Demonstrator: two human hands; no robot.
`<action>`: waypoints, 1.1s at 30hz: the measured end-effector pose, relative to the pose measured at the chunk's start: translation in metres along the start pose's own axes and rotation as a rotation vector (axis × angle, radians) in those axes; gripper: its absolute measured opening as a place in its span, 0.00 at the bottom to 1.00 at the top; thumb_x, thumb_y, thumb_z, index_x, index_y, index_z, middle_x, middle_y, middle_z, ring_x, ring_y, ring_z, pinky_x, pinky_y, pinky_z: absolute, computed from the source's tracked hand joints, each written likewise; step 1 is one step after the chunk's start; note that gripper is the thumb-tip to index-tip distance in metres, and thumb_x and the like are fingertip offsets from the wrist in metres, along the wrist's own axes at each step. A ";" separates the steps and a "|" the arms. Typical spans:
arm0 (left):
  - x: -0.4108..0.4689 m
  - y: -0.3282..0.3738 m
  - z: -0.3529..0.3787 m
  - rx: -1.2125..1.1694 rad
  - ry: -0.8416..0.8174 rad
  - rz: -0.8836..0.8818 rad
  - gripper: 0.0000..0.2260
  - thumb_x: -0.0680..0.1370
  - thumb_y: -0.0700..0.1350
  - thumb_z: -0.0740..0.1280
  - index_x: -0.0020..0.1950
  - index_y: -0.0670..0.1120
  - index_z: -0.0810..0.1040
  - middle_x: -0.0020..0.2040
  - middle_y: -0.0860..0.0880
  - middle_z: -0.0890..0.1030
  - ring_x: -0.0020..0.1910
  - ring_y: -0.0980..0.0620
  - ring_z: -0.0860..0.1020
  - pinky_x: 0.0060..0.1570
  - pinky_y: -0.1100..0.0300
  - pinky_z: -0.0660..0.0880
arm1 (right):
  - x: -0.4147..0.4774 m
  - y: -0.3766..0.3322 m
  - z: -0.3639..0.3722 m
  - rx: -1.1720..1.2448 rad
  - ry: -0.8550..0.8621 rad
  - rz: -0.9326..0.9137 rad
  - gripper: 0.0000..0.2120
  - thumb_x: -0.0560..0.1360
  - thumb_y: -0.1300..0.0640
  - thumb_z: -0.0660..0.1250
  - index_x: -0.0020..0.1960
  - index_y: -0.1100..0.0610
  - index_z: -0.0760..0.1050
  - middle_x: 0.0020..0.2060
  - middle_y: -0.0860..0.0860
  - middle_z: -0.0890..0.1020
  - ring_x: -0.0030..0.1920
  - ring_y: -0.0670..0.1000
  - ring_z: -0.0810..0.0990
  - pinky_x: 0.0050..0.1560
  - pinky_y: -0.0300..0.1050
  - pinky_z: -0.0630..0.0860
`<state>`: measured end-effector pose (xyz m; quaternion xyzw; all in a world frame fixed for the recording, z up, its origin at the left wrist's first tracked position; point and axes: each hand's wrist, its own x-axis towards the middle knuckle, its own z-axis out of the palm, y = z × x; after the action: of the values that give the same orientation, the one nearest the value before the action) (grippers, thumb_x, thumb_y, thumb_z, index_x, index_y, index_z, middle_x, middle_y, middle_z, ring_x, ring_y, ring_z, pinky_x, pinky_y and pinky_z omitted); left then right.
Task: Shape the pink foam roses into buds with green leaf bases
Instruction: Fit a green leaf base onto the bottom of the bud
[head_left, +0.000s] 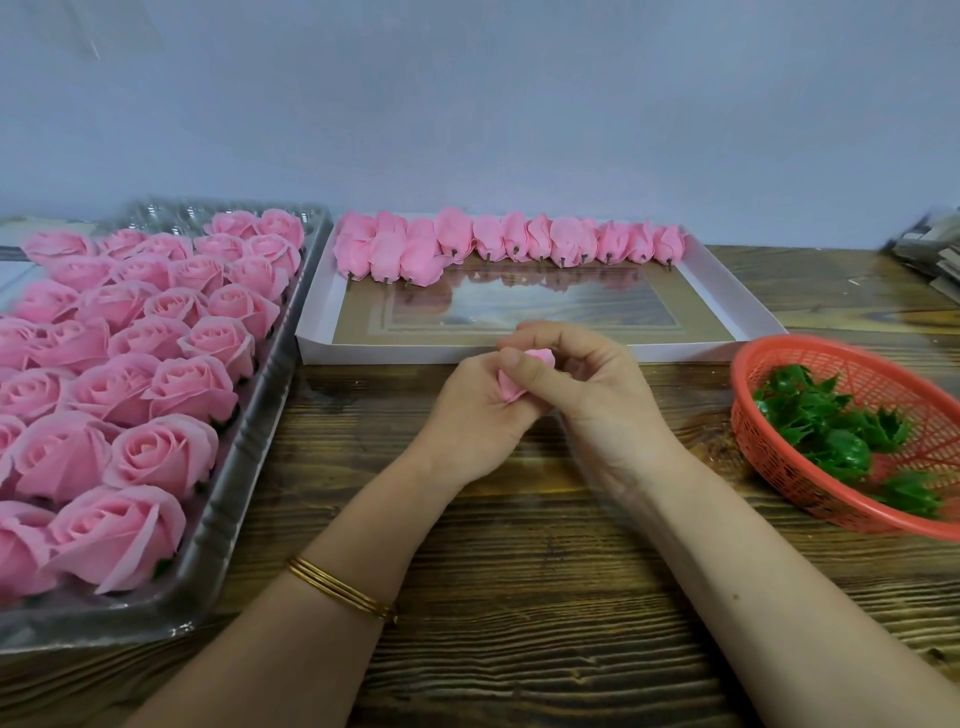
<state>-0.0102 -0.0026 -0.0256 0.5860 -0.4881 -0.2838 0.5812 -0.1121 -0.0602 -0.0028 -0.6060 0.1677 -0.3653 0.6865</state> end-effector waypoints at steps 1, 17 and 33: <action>-0.001 0.001 0.001 0.001 0.004 0.002 0.15 0.77 0.41 0.71 0.34 0.59 0.81 0.34 0.60 0.81 0.38 0.63 0.78 0.43 0.64 0.73 | 0.000 0.000 0.000 -0.001 0.008 0.016 0.06 0.64 0.59 0.73 0.41 0.57 0.82 0.36 0.47 0.83 0.41 0.45 0.81 0.48 0.39 0.77; -0.005 0.012 0.001 -0.118 0.057 -0.047 0.07 0.78 0.37 0.68 0.50 0.33 0.80 0.48 0.35 0.83 0.46 0.48 0.81 0.50 0.52 0.78 | -0.003 0.001 0.003 -0.435 -0.014 -0.034 0.12 0.71 0.44 0.65 0.51 0.45 0.81 0.48 0.47 0.81 0.60 0.49 0.75 0.66 0.43 0.69; -0.004 0.006 0.001 -0.044 0.039 -0.059 0.15 0.78 0.39 0.69 0.33 0.54 0.79 0.27 0.60 0.76 0.29 0.64 0.73 0.34 0.71 0.69 | 0.005 -0.013 -0.015 0.088 0.031 0.160 0.13 0.69 0.57 0.72 0.52 0.59 0.79 0.38 0.54 0.82 0.39 0.48 0.81 0.39 0.39 0.77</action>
<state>-0.0138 0.0019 -0.0212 0.5925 -0.4528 -0.3001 0.5948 -0.1223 -0.0745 0.0078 -0.5542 0.2100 -0.3253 0.7368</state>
